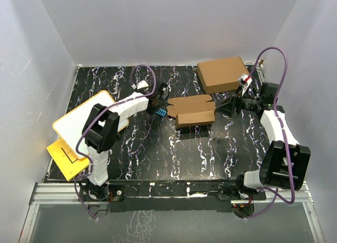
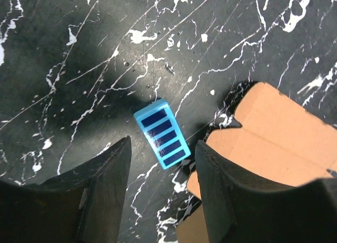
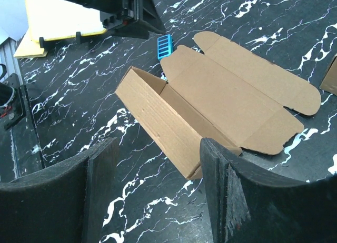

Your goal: Fold the paper box

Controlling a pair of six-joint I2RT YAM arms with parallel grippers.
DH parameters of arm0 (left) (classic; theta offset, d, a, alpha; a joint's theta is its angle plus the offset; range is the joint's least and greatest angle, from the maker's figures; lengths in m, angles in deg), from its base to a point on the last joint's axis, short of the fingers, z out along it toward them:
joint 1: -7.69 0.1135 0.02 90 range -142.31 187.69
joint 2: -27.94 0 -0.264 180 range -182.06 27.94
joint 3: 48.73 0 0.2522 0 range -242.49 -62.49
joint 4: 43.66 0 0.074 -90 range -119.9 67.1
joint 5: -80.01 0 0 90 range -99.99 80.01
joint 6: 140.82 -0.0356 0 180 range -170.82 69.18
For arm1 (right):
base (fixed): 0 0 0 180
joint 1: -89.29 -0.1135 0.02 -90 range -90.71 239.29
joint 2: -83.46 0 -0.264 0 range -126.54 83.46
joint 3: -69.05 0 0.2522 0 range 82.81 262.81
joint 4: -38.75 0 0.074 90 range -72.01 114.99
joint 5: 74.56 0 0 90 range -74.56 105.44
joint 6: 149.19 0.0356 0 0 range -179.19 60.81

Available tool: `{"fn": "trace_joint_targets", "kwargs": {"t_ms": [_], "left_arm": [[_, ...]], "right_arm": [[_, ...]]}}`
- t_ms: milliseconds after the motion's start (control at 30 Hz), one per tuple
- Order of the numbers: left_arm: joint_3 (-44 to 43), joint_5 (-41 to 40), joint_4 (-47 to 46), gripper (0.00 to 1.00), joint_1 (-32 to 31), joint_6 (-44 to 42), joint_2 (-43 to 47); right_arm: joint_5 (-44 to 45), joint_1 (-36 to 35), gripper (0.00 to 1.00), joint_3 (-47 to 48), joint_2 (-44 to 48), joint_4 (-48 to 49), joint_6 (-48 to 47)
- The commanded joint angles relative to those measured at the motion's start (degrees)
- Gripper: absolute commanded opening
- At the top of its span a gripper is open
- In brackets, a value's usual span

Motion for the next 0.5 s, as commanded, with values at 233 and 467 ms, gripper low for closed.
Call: {"fn": "trace_joint_targets", "kwargs": {"t_ms": [233,467], "left_arm": [[-12.65,-1.43,12.95,0.52,0.01,4.76,-8.46],[-13.15,-0.99,13.63,0.51,0.03,4.26,-10.23]], "right_arm": [[-1.11,-0.35,0.68,0.04,0.54,3.59,-0.29],[-1.12,-0.38,0.68,0.03,0.65,3.61,-0.27]]}}
